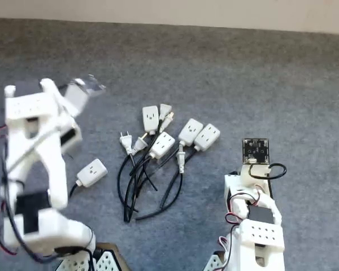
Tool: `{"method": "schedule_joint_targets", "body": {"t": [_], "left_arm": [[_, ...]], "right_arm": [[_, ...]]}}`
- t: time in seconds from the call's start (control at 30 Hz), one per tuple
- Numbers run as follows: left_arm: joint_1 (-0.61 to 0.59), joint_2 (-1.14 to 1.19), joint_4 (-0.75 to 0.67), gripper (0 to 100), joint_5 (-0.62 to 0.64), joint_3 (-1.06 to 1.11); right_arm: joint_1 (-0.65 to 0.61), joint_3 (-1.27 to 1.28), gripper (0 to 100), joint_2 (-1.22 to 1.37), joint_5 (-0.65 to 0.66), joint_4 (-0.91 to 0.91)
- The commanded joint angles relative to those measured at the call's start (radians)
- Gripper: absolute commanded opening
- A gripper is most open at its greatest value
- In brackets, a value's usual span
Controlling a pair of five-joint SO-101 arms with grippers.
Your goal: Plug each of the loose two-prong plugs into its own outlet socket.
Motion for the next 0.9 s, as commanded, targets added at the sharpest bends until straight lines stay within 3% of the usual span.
{"method": "schedule_joint_targets", "body": {"t": [0.0,0.17,0.47,0.67,0.87], "left_arm": [[0.104,-0.28,-0.025,21,-0.015,0.251],[0.166,-0.46,-0.15,21,-0.017,0.522],[0.176,-0.464,-0.416,26,-0.015,0.739],[0.171,-0.28,-0.525,26,-0.014,0.725],[0.088,0.01,-0.534,26,-0.011,0.481]], "right_arm": [[-0.007,-0.005,5.5,-0.018,0.012,-0.018],[-0.007,-0.005,5.5,-0.018,0.012,-0.018],[-0.007,-0.005,5.5,-0.018,0.012,-0.018],[-0.007,-0.005,5.5,-0.018,0.012,-0.018],[-0.007,-0.005,5.5,-0.018,0.012,-0.018]]}}
